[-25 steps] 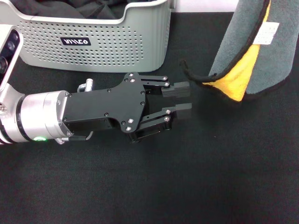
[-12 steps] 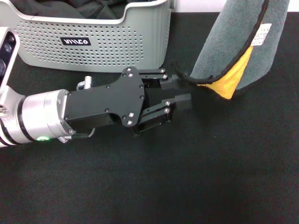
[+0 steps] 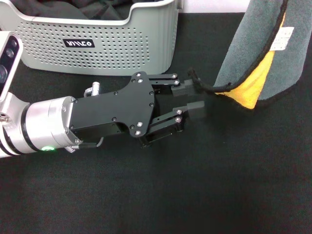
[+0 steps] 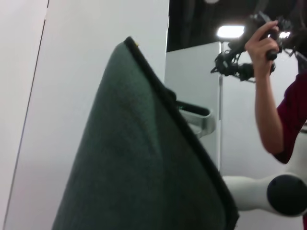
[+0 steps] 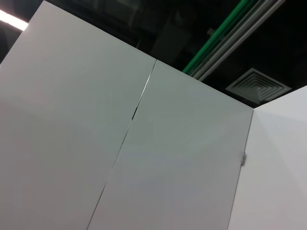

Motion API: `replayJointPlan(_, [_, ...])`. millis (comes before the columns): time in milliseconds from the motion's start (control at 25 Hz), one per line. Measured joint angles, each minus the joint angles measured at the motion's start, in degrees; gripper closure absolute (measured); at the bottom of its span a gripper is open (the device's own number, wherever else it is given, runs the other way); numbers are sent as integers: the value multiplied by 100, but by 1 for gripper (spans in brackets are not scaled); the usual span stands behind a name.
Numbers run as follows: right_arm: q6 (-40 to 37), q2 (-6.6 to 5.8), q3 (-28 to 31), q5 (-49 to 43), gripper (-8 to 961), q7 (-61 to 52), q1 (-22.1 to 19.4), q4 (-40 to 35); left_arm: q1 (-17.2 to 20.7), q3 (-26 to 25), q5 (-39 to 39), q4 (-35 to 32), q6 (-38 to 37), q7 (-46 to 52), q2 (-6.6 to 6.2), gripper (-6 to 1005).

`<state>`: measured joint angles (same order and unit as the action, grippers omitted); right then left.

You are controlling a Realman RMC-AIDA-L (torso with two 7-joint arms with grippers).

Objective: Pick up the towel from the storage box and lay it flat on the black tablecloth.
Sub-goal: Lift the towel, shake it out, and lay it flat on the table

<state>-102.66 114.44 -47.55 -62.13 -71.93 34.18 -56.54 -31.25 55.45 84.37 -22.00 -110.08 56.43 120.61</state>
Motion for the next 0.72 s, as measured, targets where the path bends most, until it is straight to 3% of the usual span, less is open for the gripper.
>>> replayJointPlan(720, [108,14,-39,-27,879,110,134,277,-329,1,-219,652,-70,-406,-2,659])
